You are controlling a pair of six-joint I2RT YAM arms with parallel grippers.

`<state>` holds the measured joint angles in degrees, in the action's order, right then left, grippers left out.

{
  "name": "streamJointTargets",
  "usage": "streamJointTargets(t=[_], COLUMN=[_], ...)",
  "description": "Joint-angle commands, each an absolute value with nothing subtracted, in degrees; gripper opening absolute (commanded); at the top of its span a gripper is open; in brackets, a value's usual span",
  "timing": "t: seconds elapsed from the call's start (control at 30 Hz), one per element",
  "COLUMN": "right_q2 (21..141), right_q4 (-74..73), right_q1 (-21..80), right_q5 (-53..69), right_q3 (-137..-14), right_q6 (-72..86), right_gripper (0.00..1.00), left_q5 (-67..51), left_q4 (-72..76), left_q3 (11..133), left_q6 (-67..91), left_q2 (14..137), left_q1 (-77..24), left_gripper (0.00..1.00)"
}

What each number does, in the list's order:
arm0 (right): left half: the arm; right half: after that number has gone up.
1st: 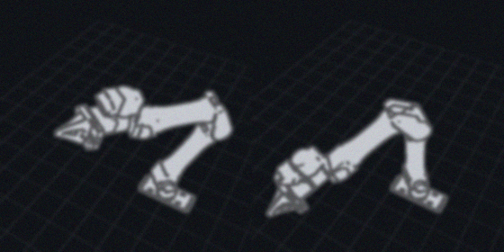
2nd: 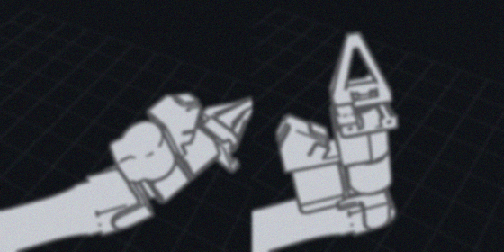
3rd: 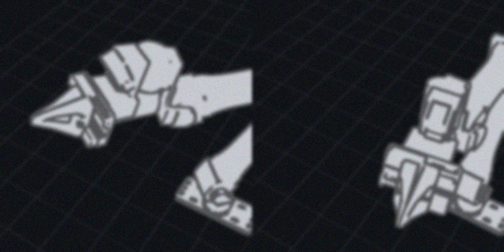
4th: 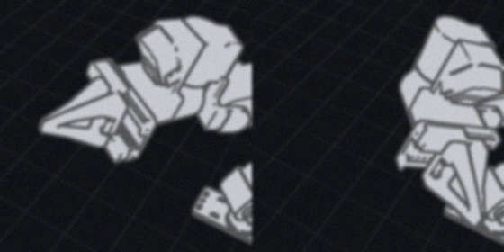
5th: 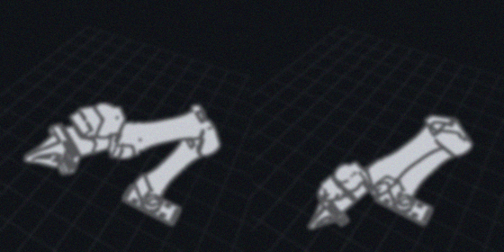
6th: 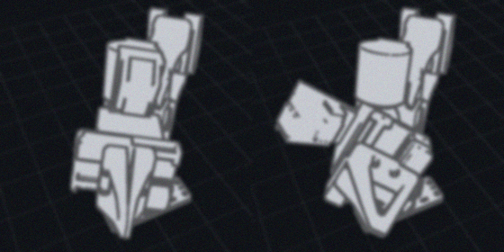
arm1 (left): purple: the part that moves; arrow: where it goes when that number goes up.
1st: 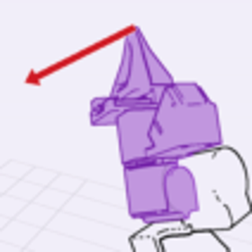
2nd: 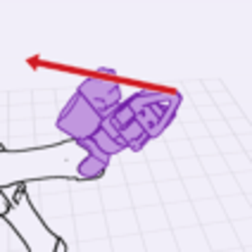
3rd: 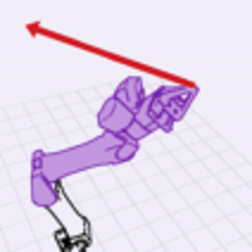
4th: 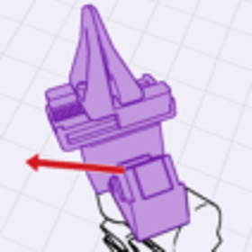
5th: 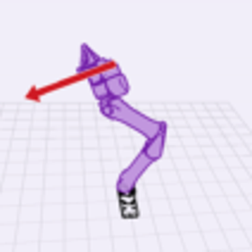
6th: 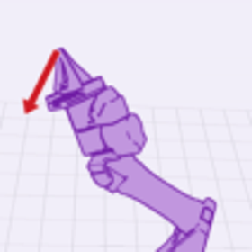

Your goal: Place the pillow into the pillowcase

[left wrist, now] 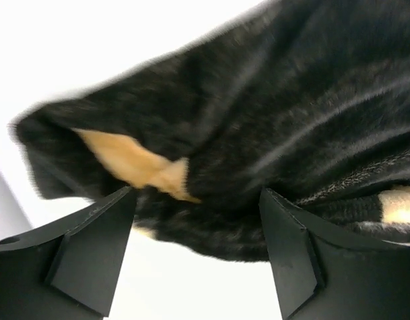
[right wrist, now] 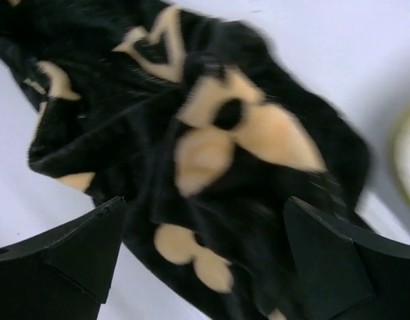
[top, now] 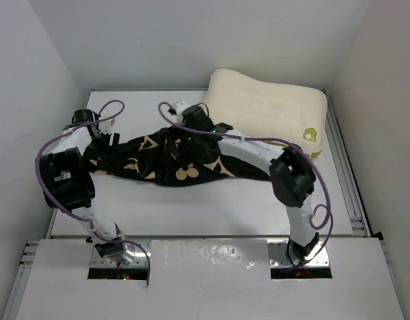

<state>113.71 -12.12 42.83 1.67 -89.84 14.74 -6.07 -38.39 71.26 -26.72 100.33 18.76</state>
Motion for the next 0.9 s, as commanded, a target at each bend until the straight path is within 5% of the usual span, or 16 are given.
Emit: streamJointTargets(t=[0.0, 0.17, 0.27, 0.3, 0.4, 0.43, 0.57, 0.63, 0.87], right_q2=[118.6, 130.6, 133.0, 132.5, 127.5, 124.3, 116.2, 112.6, 102.9], right_q4=[-11.0, -12.3, -14.1, -13.8, -11.2, -9.2, -8.1, -7.7, -7.4], right_q1=[46.3, 49.1, 49.2, 49.0, 48.0, 47.0, 43.3, 40.9, 33.1], right_q5=[1.7, -8.3, -13.4, -14.2, -16.1, -16.1, -14.1, -12.2, -1.7], right_q3=[-96.0, -104.7, -106.3, -104.9, -99.9, -99.0, -98.1, -98.0, -99.8], right_q6=[13.1, 15.2, 16.2, 16.7, 16.2, 15.4, 14.7, 13.4, 5.7], right_gripper=[0.98, 0.93, 0.58, 0.3, 0.0, 0.0, 0.0, 0.0, 0.0], left_q5=[-0.6, 3.0, 3.3, 3.2, 1.2, 0.3, -5.2, -6.6, -12.5], left_q4=[-34.0, -33.0, -31.7, -31.2, -29.5, -29.3, -31.2, -31.8, -35.2], left_q3=[66.3, 66.7, 64.3, 63.6, 61.8, 61.9, 65.8, 68.5, 79.6], left_q6=[-26.6, -26.5, -28.9, -29.1, -29.0, -28.1, -26.6, -25.6, -22.8], left_q2=[98.3, 102.4, 105.1, 105.5, 106.3, 106.9, 110.6, 112.5, 111.2], left_q1=[20.5, 27.5, 27.3, 26.4, 25.1, 25.2, 25.3, 25.3, 24.4], left_gripper=[0.74, 0.91, 0.92, 0.91, 0.85, 0.82, 0.38, 0.03, 0.0])
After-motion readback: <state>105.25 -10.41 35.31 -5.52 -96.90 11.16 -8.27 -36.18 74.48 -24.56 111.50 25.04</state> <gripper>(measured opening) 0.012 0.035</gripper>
